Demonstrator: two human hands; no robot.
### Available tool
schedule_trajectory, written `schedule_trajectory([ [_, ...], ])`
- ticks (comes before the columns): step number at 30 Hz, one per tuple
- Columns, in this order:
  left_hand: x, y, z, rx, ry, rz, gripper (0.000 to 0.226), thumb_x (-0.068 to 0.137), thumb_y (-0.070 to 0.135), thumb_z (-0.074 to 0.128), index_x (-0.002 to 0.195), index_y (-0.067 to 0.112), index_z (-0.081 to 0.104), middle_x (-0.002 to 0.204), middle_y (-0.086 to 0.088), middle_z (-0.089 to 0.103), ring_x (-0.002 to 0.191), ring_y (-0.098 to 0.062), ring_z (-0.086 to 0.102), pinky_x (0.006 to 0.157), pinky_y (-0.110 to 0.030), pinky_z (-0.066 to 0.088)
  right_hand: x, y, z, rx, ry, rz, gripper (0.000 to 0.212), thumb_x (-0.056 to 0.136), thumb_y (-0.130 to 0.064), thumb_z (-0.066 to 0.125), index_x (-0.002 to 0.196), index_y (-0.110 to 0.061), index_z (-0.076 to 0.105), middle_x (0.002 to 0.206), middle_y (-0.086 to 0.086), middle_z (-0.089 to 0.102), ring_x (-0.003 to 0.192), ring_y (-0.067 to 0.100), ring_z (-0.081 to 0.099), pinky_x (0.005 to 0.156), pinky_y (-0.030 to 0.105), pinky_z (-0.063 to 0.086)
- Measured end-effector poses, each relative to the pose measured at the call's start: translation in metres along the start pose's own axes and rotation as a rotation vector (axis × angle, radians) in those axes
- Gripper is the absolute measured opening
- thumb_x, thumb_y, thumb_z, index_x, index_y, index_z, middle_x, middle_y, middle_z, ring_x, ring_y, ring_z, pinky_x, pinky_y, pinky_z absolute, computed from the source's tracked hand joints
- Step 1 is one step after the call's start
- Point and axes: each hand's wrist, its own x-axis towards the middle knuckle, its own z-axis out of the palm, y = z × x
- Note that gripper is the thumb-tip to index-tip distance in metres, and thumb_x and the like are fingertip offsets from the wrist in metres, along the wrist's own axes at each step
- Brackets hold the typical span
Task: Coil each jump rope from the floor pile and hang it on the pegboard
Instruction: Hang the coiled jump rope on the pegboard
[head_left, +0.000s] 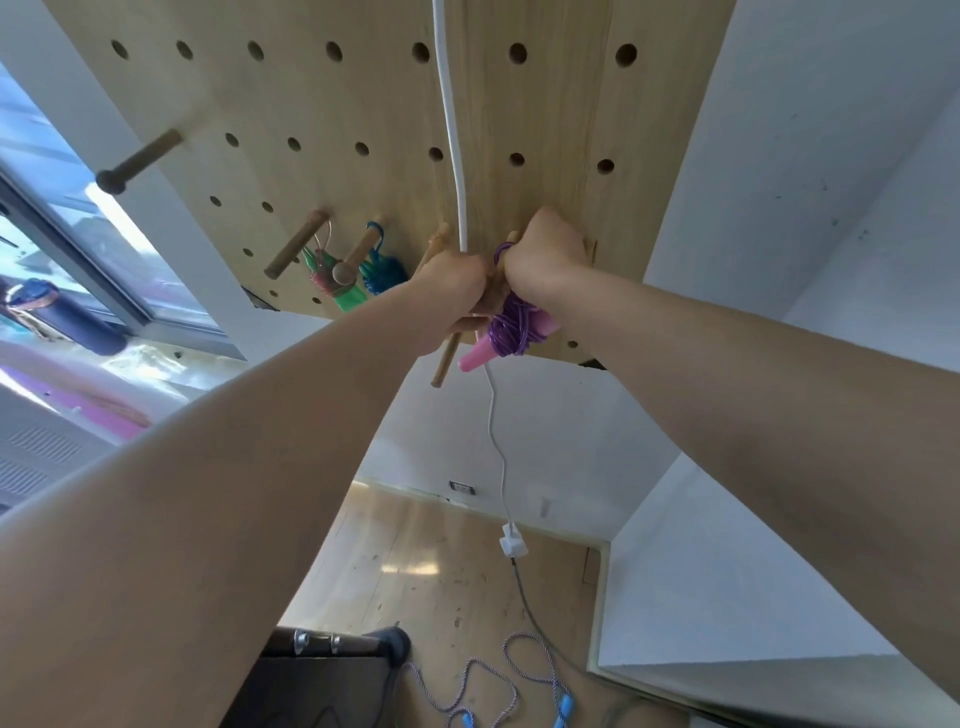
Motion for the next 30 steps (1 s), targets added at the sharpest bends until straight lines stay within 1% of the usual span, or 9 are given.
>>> schedule_trajectory([
  [1,-0.003,-0.001,-0.002,0.024,-0.009,0.020,0.013,0.109,0.023,0.041,0.105,0.025,0.053,0.089,-0.010,0.071,0.102,-0.025,0.071,0.078,-0.031,0.058,-0.005,0.001,-0.001,-0.028,0.010,-0.041,0.036,0.097,-0.009,0.055,0.132,-0.004,0.047,0.130,0.015,0.057,0.111,0.030,0.061,0.075,0.031,0.042],
  [3,-0.009,-0.004,-0.006,0.213,0.030,0.107,0.038,0.106,0.014,0.043,0.143,0.025,0.044,0.113,-0.011,0.070,0.105,-0.024,0.071,0.078,-0.029,0.059,-0.015,0.004,-0.005,-0.080,0.042,-0.150,0.033,0.095,-0.007,0.056,0.127,-0.005,0.047,0.124,0.014,0.056,0.099,0.027,0.061,0.067,0.028,0.043],
  [4,-0.013,-0.007,-0.009,0.299,0.055,0.150,0.041,0.105,0.013,0.043,0.146,0.021,0.044,0.119,-0.012,0.069,0.103,-0.023,0.071,0.076,-0.027,0.059,-0.022,0.006,-0.006,-0.085,0.064,-0.201,0.032,0.095,-0.006,0.056,0.125,-0.006,0.048,0.120,0.012,0.054,0.091,0.024,0.059,0.061,0.027,0.044],
  [9,-0.035,-0.046,-0.030,0.502,0.068,0.282,0.030,0.103,0.020,0.045,0.116,0.002,0.064,0.110,-0.018,0.072,0.102,-0.034,0.071,0.091,-0.050,0.058,-0.067,0.017,-0.005,-0.048,0.141,-0.407,0.016,0.096,-0.009,0.052,0.111,-0.013,0.049,0.106,0.003,0.051,0.083,0.018,0.060,0.071,0.035,0.056],
  [14,-0.062,-0.097,-0.042,0.658,0.056,0.250,0.024,0.099,0.022,0.043,0.112,0.013,0.062,0.110,-0.009,0.068,0.101,-0.028,0.067,0.092,-0.048,0.057,-0.112,0.042,0.010,-0.193,0.110,-0.589,0.022,0.097,-0.013,0.047,0.118,-0.012,0.052,0.105,0.002,0.059,0.088,0.022,0.058,0.072,0.042,0.054],
  [18,-0.086,-0.151,-0.045,0.656,0.018,0.234,0.022,0.097,0.023,0.045,0.107,0.014,0.062,0.109,-0.010,0.067,0.099,-0.029,0.068,0.082,-0.041,0.059,-0.150,0.072,0.027,-0.334,-0.067,-0.474,0.015,0.102,-0.018,0.040,0.115,-0.016,0.048,0.095,0.005,0.059,0.081,0.026,0.057,0.063,0.037,0.043],
  [20,-0.097,-0.177,-0.043,0.663,0.006,0.218,0.018,0.096,0.022,0.046,0.102,0.014,0.062,0.106,-0.010,0.067,0.100,-0.030,0.067,0.073,-0.036,0.053,-0.172,0.090,0.037,-0.415,-0.119,-0.429,0.016,0.101,-0.016,0.039,0.113,-0.015,0.049,0.097,0.010,0.062,0.085,0.031,0.059,0.067,0.039,0.047],
  [25,-0.131,-0.244,-0.041,0.693,-0.012,0.141,0.017,0.097,0.022,0.051,0.105,0.014,0.063,0.106,-0.009,0.066,0.099,-0.029,0.066,0.085,-0.040,0.055,-0.225,0.137,0.057,-0.393,-0.392,-0.295,0.023,0.093,-0.006,0.042,0.113,-0.013,0.051,0.102,0.012,0.061,0.088,0.031,0.059,0.077,0.043,0.054],
  [30,-0.168,-0.307,-0.023,0.731,0.024,0.032,0.015,0.098,0.027,0.052,0.105,0.018,0.062,0.100,-0.005,0.068,0.090,-0.024,0.064,0.071,-0.034,0.052,-0.265,0.201,0.070,-0.367,-0.580,-0.294,0.024,0.093,-0.007,0.044,0.116,-0.009,0.051,0.104,0.014,0.061,0.093,0.032,0.059,0.080,0.042,0.052],
])
